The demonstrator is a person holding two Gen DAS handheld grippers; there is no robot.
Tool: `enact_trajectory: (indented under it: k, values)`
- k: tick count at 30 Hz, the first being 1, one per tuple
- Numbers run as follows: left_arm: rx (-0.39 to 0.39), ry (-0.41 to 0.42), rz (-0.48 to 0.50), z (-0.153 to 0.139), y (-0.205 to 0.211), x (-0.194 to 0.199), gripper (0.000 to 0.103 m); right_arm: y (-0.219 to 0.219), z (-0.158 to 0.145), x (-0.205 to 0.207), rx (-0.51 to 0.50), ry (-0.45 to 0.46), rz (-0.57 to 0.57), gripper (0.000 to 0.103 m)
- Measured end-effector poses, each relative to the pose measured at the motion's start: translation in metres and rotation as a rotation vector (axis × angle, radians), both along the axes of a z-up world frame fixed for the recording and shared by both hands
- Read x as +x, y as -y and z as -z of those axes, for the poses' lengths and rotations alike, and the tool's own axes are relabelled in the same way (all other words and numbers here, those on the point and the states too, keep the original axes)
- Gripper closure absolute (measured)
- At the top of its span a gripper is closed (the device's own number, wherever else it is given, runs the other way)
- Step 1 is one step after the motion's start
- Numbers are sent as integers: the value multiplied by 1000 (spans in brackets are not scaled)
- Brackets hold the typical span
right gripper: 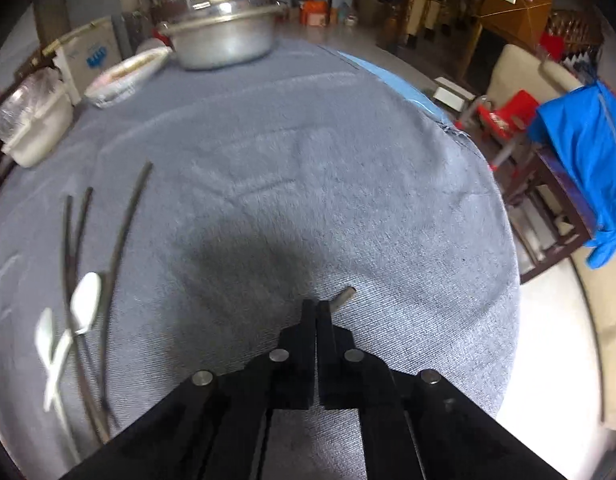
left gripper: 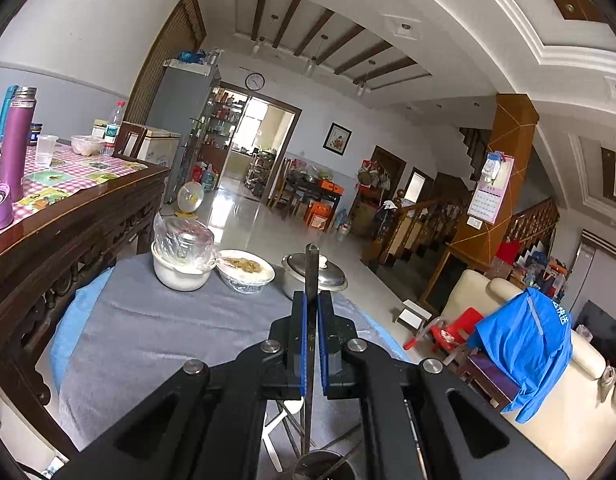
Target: Organize utensils
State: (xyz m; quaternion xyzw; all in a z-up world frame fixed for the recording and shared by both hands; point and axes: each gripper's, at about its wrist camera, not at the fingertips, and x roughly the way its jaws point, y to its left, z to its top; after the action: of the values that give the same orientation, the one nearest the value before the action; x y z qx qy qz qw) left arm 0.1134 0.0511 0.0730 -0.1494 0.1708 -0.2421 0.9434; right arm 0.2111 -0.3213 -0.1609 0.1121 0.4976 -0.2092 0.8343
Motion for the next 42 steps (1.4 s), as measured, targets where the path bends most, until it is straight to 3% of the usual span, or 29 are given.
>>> enact_trajectory:
  k: [7, 8, 11, 12, 20, 22, 24, 26, 28, 30, 34, 38, 41, 42]
  values:
    - [6, 14, 3, -6, 6, -5, 98, 50, 6, -21, 251, 28, 112, 102]
    - [5, 17, 4, -6, 7, -6, 98, 57, 6, -21, 284, 11, 124, 102]
    - [-1, 17, 10, -5, 10, -3, 98, 73, 15, -21, 509, -52, 162, 99]
    - [-2, 13, 15, -4, 10, -1, 98, 74, 16, -20, 523, -77, 175, 99]
    - [-12, -18, 43, 6, 6, 11, 98, 53, 8, 15, 361, -145, 187, 94]
    - [-14, -19, 45, 5, 5, 11, 98, 45, 5, 26, 318, -177, 172, 85]
    - [-19, -21, 50, 6, 2, 12, 98, 36, 4, 38, 291, -181, 135, 57]
    - [-23, -22, 49, 6, 1, 12, 98, 26, 4, 49, 236, -186, 76, 42]
    - [-22, -24, 55, 7, -1, 13, 98, 12, 6, 62, 112, -221, 15, 42]
    - [-21, -26, 54, 8, -2, 14, 98, 6, 3, 74, 63, -222, -34, 44]
    - [-32, -32, 53, 10, -6, 17, 98, 14, -2, 99, 87, -269, -63, 49]
    - [-32, -34, 53, 10, -7, 18, 98, 14, -5, 125, 142, -302, -73, 67]
    - [-31, -39, 57, 10, -6, 19, 98, 17, -9, 147, 196, -293, -56, 61]
    - [-30, -42, 59, 10, -7, 21, 98, 18, -9, 154, 210, -298, -59, 49]
